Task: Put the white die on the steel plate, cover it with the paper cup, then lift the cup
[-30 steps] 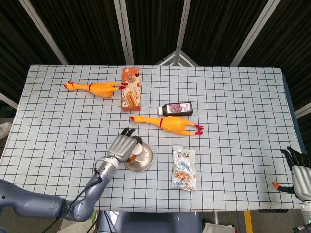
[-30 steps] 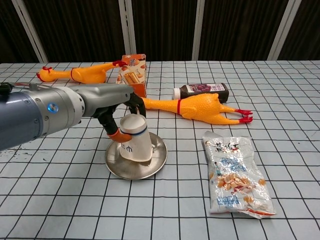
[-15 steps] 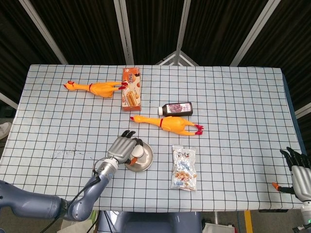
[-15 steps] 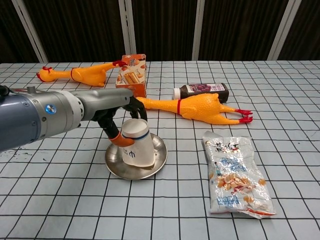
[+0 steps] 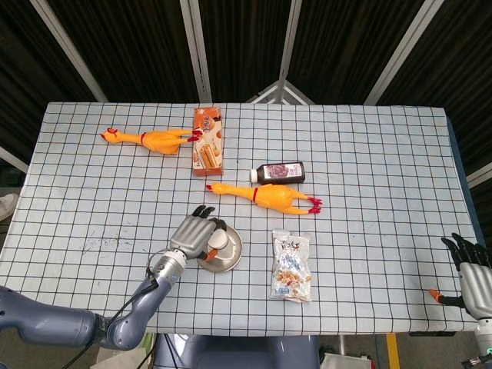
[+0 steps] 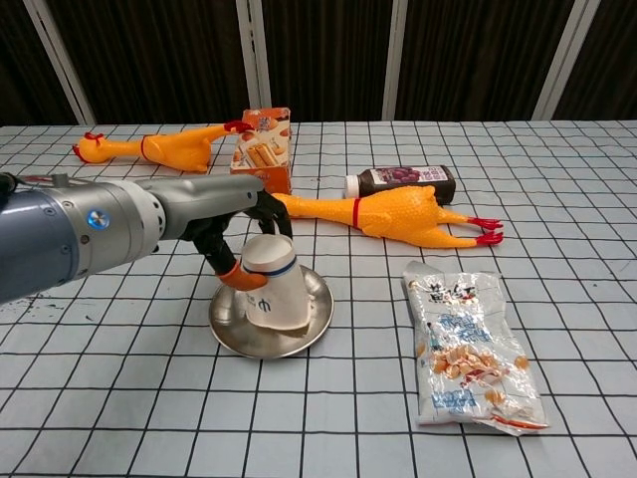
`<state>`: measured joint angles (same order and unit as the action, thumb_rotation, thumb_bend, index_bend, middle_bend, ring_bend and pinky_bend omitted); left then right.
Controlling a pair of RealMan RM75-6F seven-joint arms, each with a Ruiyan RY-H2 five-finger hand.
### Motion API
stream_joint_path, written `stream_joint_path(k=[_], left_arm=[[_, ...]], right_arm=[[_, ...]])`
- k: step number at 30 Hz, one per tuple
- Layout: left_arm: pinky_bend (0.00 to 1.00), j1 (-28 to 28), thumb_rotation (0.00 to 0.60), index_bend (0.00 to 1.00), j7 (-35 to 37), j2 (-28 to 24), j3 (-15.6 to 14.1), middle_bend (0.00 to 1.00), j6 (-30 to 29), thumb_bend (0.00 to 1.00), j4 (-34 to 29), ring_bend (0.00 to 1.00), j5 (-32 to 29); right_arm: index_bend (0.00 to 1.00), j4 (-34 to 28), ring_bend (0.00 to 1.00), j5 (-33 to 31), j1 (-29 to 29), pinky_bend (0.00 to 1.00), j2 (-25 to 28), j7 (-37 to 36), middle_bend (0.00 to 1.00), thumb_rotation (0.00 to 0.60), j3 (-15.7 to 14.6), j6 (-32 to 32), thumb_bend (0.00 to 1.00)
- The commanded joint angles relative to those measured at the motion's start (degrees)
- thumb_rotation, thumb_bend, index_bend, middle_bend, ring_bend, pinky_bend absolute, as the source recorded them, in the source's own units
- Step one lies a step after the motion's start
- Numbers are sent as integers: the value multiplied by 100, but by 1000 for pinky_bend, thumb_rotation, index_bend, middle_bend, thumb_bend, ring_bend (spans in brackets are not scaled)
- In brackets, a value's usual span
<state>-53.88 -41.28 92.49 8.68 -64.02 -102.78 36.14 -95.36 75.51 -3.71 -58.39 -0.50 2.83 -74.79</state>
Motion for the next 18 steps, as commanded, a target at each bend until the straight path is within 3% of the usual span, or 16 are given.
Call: stream_joint_path(k=[1,5,12,18], left_arm=[[0,-26,600,452,-179,34,-31,342,-125,462,-65,72,-134],[0,6,600,462,345,-175,224,347,425,462,-261,72,-596],[0,-71,600,460,25,-89,27,344,49,462,-64,72,-327],[0,-50,600,452,364,-130,112,344,377,462,-230,72,-522]], right_arm=[[133,0,52,-4,-3,0,2,4,45,600,-3,10,123],[133,-14,52,-15,0,0,6,22,45,600,-7,12,124],[133,-10,52,-36,-11,0,-4,42,46,600,-4,34,124],[133,-27,52,-55,-13,0,-8,67,46,600,-4,39,124]])
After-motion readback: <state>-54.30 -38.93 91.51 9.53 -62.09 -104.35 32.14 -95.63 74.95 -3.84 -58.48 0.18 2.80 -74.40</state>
